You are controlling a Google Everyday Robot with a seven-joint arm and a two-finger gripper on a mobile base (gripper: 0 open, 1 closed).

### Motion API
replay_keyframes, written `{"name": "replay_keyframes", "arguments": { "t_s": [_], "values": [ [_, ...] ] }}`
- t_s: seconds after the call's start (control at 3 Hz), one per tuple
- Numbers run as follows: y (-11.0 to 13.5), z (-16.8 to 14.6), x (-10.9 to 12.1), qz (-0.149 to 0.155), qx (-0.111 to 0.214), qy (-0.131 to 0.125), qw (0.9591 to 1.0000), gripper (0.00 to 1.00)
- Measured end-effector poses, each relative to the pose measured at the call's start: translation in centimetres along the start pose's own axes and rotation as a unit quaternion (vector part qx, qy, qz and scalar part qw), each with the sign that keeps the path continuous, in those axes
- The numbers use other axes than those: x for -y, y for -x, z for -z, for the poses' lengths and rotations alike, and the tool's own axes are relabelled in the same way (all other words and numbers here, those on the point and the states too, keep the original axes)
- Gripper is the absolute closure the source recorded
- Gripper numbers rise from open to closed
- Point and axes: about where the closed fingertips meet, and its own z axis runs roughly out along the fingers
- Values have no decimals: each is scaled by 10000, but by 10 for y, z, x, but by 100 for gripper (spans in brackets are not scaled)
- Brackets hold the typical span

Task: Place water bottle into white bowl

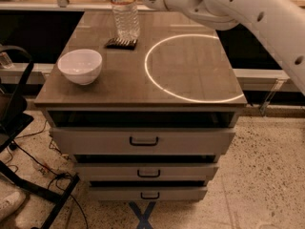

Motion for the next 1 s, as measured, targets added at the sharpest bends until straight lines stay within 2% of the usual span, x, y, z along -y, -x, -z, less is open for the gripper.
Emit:
{"name": "replay_keyframes", "arguments": {
  "t_s": [0.33,0.67,1.0],
  "values": [
    [-9,-41,-36,275,112,592,9978,100],
    [-14,-60,-54,208,157,985,9948,100],
    [-14,-60,-54,206,157,989,9948,100]
  ]
}}
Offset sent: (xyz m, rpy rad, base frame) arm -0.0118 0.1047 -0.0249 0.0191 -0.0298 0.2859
